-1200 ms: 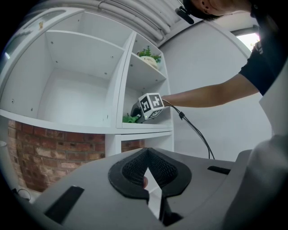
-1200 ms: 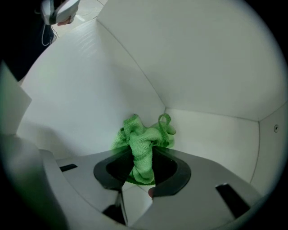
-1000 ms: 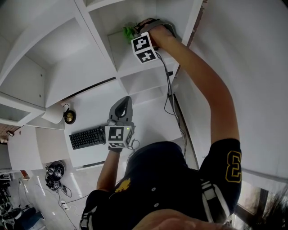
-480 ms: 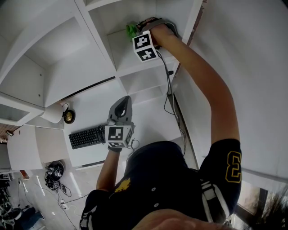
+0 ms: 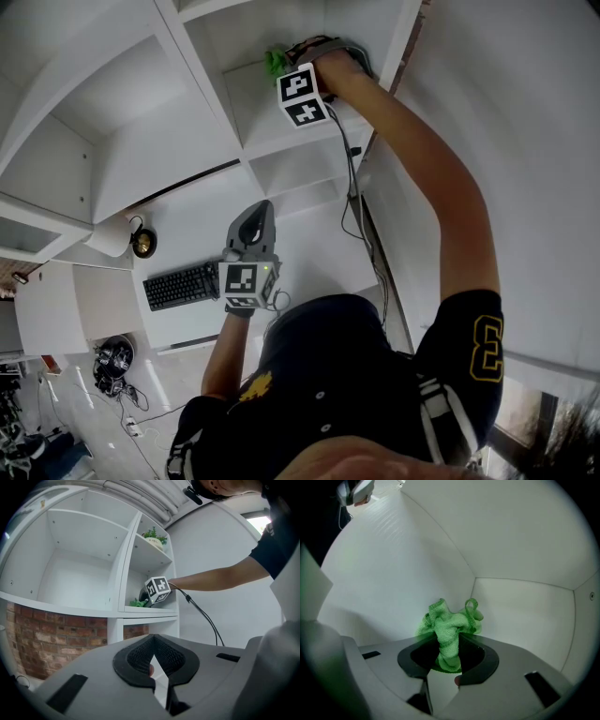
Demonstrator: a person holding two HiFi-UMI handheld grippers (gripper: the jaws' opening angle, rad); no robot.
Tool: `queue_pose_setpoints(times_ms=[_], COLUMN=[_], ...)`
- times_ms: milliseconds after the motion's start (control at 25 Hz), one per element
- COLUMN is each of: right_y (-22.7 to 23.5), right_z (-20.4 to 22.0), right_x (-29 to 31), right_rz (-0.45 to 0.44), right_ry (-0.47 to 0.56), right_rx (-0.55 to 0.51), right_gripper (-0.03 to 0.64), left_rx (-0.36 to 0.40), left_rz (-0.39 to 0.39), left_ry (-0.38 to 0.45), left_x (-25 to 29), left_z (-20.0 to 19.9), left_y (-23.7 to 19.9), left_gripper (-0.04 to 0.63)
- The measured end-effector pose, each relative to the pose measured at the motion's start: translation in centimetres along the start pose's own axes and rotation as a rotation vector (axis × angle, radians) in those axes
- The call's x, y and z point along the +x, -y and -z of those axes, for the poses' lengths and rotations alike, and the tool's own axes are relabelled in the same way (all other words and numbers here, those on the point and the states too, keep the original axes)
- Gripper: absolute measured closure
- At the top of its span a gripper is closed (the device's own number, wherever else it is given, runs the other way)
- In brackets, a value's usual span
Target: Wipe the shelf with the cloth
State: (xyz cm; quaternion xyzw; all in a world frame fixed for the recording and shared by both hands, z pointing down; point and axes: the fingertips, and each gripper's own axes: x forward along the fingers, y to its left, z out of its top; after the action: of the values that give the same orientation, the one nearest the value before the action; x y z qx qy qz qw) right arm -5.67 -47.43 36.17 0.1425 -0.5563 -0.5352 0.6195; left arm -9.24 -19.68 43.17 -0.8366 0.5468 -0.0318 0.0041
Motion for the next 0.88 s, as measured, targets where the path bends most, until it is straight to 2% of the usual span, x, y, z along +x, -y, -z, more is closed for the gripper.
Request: queue_pose_setpoints(times_ms=[280,480,640,880], right_y=[0.2,2.0,2.8,2.3], right_z=[0.3,-1.8,-4.9,-9.0], right_x=[-0.1,-2.4,-4.8,-7.4], right_rz=[0.01,0.06,0.094,0.092], right_ry=[-0.012,0.137,0.232,0.352], right_rx=[0.025,0.151,0.154,0.155], right_gripper=[0.505,0.505,0.505,0.505], left_rx=[0.002,0.002,0.0,-0.004], left_rz=[-0.007,-0.025,-0.037,-0.044], left_ry=[0.005,0.013,0.009,-0.002], left_x=[-0.1,-0.5,-1.1,-1.8], left_z=[-0.1,-0.3,-0.1,0.3], left_y=[-0.2,-0.7,-1.1,-1.1], left_gripper=[0.578,0.578,0.578,0.578])
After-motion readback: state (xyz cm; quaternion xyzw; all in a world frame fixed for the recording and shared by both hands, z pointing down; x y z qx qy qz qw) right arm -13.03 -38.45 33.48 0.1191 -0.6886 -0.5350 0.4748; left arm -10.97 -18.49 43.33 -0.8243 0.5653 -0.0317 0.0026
